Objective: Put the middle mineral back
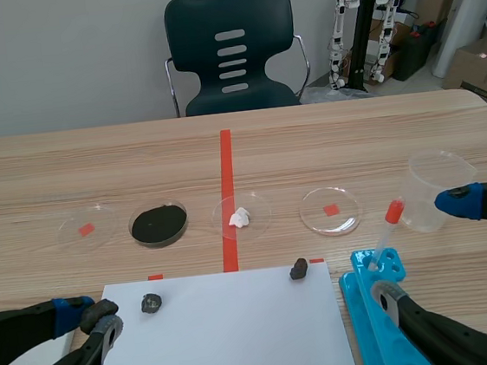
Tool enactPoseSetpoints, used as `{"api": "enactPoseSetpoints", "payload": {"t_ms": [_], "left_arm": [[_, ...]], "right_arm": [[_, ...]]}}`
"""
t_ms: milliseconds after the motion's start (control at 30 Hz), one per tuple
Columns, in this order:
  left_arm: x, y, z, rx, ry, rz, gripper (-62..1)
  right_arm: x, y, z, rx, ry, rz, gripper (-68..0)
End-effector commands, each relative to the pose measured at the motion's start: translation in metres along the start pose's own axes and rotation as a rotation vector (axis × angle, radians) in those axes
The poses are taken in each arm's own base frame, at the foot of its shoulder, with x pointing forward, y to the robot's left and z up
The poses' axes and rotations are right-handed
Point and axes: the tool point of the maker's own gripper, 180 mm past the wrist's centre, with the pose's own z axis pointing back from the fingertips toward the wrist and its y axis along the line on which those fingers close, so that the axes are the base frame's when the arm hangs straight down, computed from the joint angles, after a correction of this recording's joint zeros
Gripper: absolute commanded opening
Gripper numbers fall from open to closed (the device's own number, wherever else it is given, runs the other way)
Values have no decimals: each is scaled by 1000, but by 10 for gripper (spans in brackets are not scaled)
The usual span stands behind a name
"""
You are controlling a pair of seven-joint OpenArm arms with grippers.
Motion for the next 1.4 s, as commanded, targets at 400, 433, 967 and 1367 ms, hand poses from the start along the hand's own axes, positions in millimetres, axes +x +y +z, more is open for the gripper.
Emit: {"api": "enactPoseSetpoints", "payload": {"t_ms": [400, 433, 967, 1367], "left_arm": [[12, 4, -4, 21, -42, 8, -539], [11, 6, -6, 28, -37, 10, -539], [10, -20, -94, -43, 36, 96, -539], [-22, -30, -170, -8, 180, 168, -539]], "right_arm": [[11, -1, -3, 0, -42, 2, 4], [11, -1, -3, 0, -42, 2, 4], [11, -1, -3, 0, -42, 2, 4], [11, -1, -3, 0, -42, 2, 4]]}}
